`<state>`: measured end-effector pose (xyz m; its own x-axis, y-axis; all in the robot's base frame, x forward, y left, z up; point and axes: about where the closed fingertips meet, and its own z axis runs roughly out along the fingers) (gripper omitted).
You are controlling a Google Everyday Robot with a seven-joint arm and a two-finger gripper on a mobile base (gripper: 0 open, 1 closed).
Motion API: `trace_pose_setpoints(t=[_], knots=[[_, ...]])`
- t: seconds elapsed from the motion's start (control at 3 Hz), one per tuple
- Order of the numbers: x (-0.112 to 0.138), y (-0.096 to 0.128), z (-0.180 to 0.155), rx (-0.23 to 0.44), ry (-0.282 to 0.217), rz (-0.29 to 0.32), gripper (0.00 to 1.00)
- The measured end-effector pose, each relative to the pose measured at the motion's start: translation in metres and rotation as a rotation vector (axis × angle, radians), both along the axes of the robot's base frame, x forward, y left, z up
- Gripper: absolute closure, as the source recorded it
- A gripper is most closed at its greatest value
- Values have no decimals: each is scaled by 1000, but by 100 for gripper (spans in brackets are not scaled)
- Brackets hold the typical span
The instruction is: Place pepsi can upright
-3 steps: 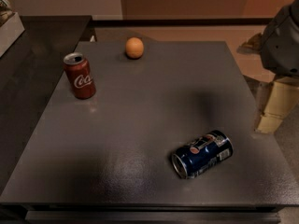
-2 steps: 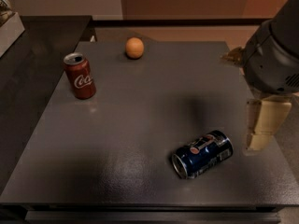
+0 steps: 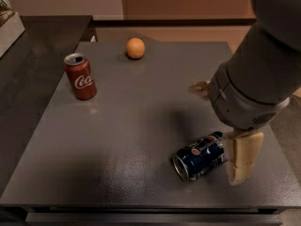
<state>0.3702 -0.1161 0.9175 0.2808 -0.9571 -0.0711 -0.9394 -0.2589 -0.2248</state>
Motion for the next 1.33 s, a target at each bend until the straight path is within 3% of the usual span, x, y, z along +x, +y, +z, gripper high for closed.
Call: trace_pose_setpoints(t=[0.67, 1.33], knots=[[-4, 13, -37, -83, 65, 92, 0], [-13, 19, -60, -105, 118, 135, 0]])
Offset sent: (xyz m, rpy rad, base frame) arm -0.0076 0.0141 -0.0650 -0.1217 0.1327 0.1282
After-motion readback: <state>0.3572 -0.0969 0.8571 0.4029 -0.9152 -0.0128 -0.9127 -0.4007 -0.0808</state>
